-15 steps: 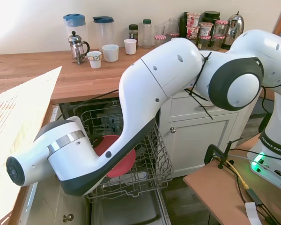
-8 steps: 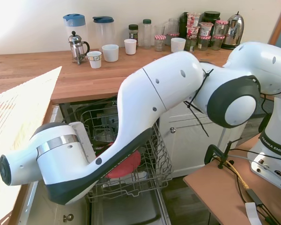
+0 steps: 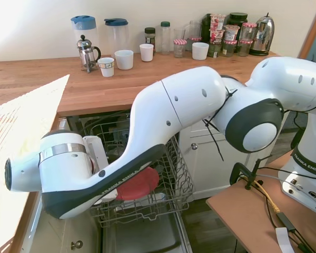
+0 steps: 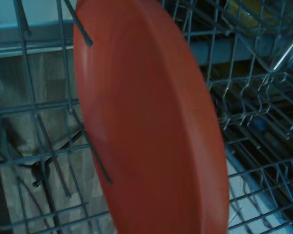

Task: Put the plate in the dishwasher

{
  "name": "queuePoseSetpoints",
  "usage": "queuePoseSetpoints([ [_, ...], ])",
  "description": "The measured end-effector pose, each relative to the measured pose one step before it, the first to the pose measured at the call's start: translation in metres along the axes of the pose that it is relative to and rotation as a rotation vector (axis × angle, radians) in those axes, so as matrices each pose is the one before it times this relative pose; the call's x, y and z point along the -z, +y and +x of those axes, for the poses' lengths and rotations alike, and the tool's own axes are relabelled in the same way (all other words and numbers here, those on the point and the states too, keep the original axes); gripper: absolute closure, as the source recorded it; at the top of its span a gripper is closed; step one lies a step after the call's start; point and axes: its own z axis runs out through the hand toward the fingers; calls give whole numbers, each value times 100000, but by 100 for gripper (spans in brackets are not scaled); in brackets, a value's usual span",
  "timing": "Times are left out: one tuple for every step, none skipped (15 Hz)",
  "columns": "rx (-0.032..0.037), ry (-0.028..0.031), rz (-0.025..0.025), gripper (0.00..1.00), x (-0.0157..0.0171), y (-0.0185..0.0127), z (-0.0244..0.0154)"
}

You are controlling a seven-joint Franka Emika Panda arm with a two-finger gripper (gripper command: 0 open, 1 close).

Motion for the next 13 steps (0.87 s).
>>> queuePoseSetpoints([
  [1372,-3108,996,0,178,217,-374],
  [1249,-2784,1184,0,319,336,-382],
  [1091,-2210,1274,0,447,517,-327],
  [655,-1825,1594,0,576,775,-214],
  [85,-1449,1962,0,672,1099,-31],
  [-742,-402,2282,0,841,1557,255],
  [-1234,132,3298,0,923,1831,517],
  [-1937,-234,4060,0,1004,2200,692],
  [-2256,-604,3986,0,1175,2773,823],
  [-2532,-1091,3827,0,1116,3008,922],
  [-2857,-1110,4210,0,1151,3350,1132],
  [-2923,-1015,3904,0,1109,3155,1016],
  [-2445,-968,3799,0,918,2725,986],
])
